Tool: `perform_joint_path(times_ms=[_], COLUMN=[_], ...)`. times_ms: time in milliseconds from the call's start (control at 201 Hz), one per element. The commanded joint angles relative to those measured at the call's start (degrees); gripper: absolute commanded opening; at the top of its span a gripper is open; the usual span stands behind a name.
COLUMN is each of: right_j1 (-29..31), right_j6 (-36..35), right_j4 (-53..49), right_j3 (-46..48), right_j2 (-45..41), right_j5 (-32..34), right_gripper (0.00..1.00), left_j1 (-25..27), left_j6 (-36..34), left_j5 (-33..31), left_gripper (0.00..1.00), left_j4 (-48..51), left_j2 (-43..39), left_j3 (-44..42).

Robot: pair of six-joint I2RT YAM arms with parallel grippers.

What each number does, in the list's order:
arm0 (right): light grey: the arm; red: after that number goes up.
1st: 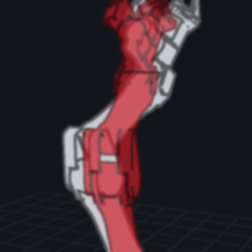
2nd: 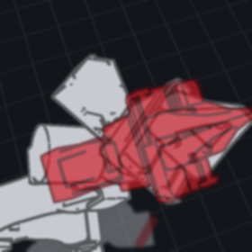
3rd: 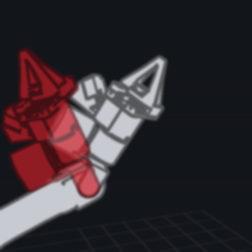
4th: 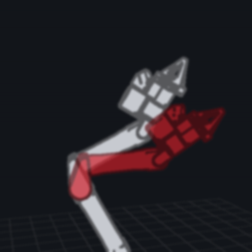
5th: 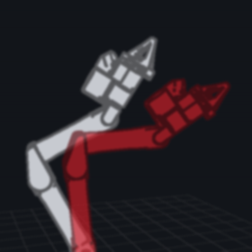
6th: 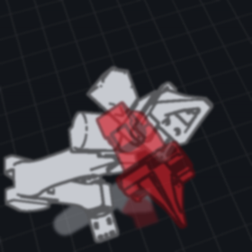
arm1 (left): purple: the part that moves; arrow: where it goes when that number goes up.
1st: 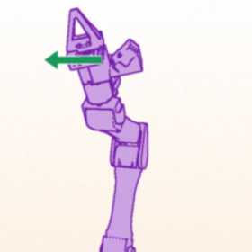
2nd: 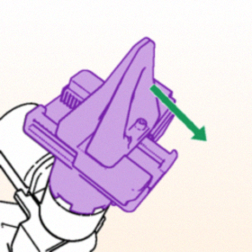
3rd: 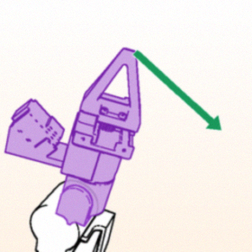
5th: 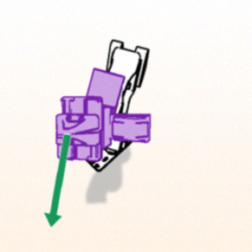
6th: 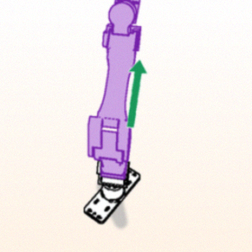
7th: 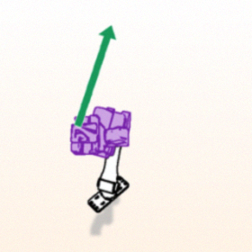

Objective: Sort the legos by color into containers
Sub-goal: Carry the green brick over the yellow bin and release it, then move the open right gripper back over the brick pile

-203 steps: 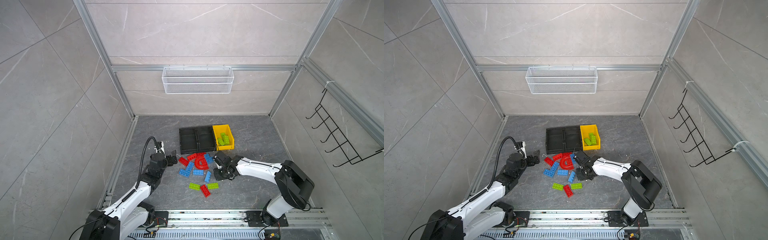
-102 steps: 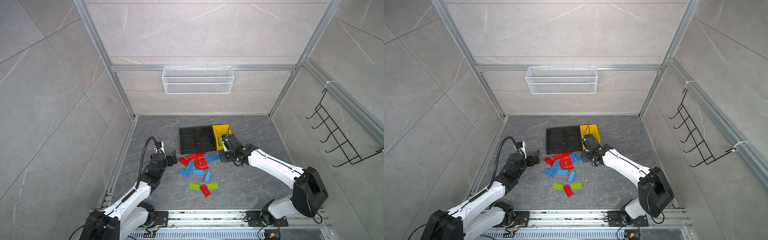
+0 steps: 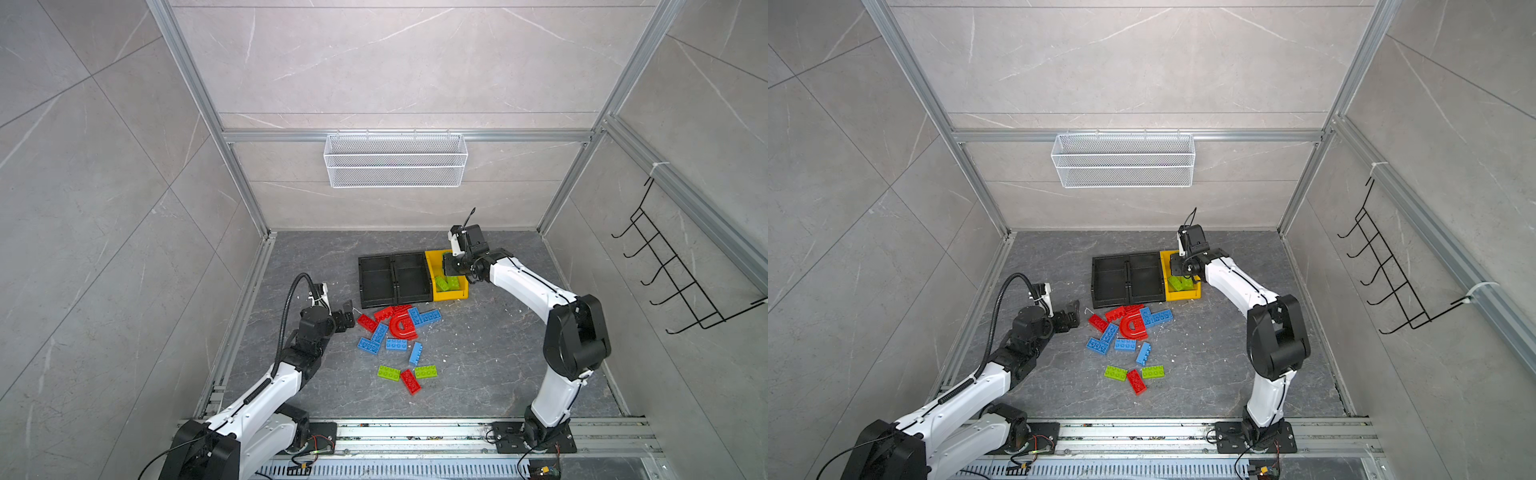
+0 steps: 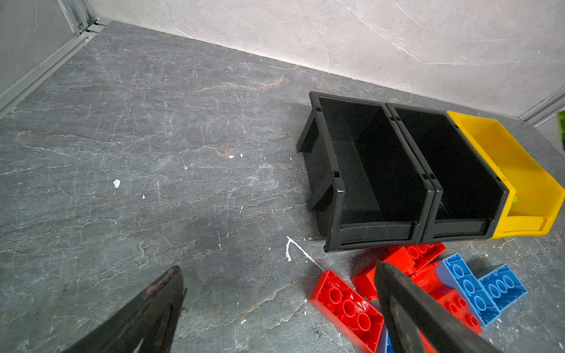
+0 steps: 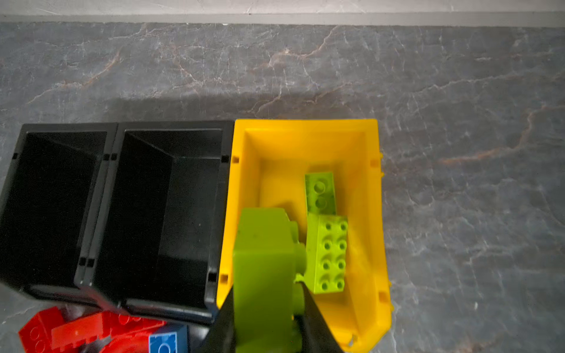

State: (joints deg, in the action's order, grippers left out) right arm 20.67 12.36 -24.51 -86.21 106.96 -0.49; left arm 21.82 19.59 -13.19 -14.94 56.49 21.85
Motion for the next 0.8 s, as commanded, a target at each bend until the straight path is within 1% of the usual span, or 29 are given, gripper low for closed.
perform_joint_path(times_ms=[0, 169, 338, 388, 562, 697, 796], right_j1=[-0.7, -1.5, -1.5, -1.5, -1.4, 0.0, 3.4], right_j6=[-1.4, -1.2, -1.5, -1.5, -1.5, -0.5, 0.0], right_j4=[-0.2, -0.2, -1.9, -2.2, -4.0, -4.0, -6.2], right_j3=[-3.7, -7.3, -9.6, -9.1, -4.1, 5.8, 13.1], right_j2=[3.5, 7.6, 8.3, 7.4, 1.3, -8.2, -15.5], right_j5=[-2.2, -2.3, -2.8, -3.1, -3.9, -4.5, -3.3], right_gripper=[0.3, 0.33, 0.47, 0.48, 0.53, 0.55, 0.57], left_j1=[-0.1, -0.1, -0.1, -0.1, -0.1, -0.1, -0.1], left_j6=[0.6, 0.7, 0.6, 0.6, 0.7, 0.7, 0.9], left_j5=[-0.4, -0.2, -0.3, -0.6, -0.7, -0.7, -0.5], left_gripper=[1.0, 1.0, 1.0, 1.0, 1.0, 1.0, 1.0], left_j4=[-0.4, -0.5, -0.5, -0.5, -0.5, -0.4, -0.5], left_j2=[-0.9, -0.7, -0.8, -0.8, -0.8, -1.1, -1.5], left_j3=[1.7, 1.7, 1.8, 1.7, 1.7, 1.7, 1.4])
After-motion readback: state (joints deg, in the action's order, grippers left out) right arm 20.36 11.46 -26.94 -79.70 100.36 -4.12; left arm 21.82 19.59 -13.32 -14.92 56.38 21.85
